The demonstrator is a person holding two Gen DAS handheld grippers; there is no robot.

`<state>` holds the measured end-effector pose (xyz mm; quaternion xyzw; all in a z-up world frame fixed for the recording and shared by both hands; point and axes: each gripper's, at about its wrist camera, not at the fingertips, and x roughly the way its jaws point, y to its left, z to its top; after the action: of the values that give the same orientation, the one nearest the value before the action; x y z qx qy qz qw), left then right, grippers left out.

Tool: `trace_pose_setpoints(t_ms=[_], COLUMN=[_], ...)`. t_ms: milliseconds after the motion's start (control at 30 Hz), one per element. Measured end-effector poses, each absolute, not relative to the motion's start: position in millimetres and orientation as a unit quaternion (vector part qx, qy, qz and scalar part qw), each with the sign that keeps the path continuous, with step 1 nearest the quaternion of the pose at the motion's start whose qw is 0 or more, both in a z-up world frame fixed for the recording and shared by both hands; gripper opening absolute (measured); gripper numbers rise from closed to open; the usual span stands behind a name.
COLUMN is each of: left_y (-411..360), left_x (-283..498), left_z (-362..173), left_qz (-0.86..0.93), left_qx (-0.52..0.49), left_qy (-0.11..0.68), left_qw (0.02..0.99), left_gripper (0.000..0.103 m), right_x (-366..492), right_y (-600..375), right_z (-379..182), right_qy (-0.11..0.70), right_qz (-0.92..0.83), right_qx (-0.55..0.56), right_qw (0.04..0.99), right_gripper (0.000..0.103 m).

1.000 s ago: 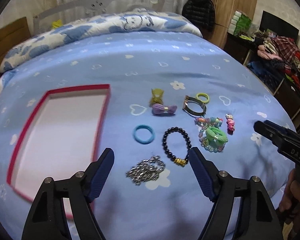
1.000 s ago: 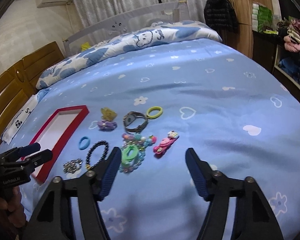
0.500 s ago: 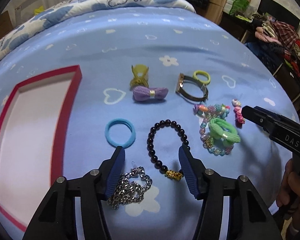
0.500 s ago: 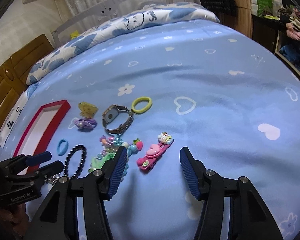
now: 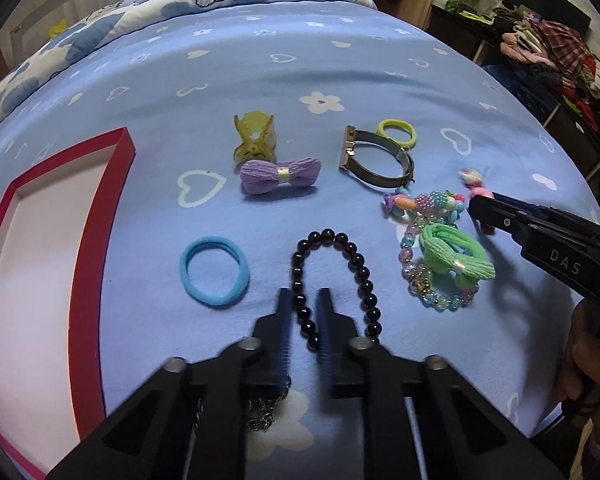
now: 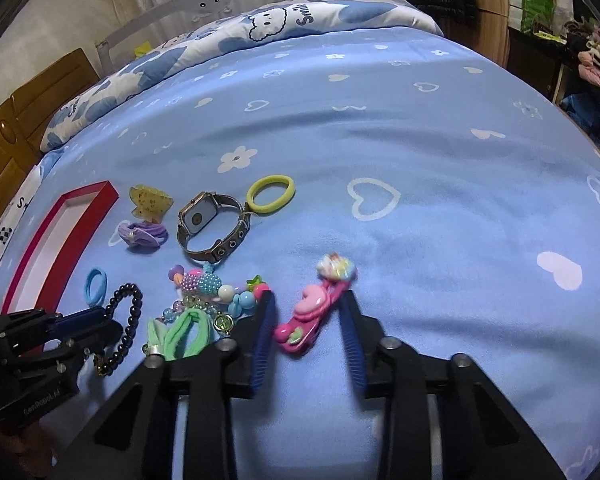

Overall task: Organize jewelry
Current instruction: 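Grasp the black bead bracelet with the left gripper while the right gripper grasps the pink hair clip, then carry both items into the red-rimmed tray and open both grippers to release them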

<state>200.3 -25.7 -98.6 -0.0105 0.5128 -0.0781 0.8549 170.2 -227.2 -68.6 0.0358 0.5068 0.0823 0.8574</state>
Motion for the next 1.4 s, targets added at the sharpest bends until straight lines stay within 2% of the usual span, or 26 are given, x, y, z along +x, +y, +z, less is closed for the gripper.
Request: trace_pose_setpoints(t_ms=[33, 500, 967, 1400], left_y=[-25, 0, 67, 123], left_x=[199, 165, 111, 99], left_z=[-98, -55, -1, 2], left_qz=[-0.08, -0.088, -0.053, 0.01], left_qx=[-0.014, -0.057, -0.106, -0.131], left_qy=[0.511, 0.462, 0.398, 0.384], left_qw=[0.856, 0.881, 0.91, 0.914], left_gripper=[0.007, 0.006, 0.006, 0.006], right_x=[169, 154, 155, 167], right_y=[-227, -223, -155, -72], right_z=[-69, -37, -8, 2], right_qy=[0.506, 0.471, 0.451, 0.444], right_qz=[0.083, 0.107, 0.179, 0.26], right_qx=[0.035, 0.058, 0.044, 0.03], right_qw=[0.858, 0.874, 0.873, 0.857], right_gripper=[0.018, 0.018, 0.018, 0.018])
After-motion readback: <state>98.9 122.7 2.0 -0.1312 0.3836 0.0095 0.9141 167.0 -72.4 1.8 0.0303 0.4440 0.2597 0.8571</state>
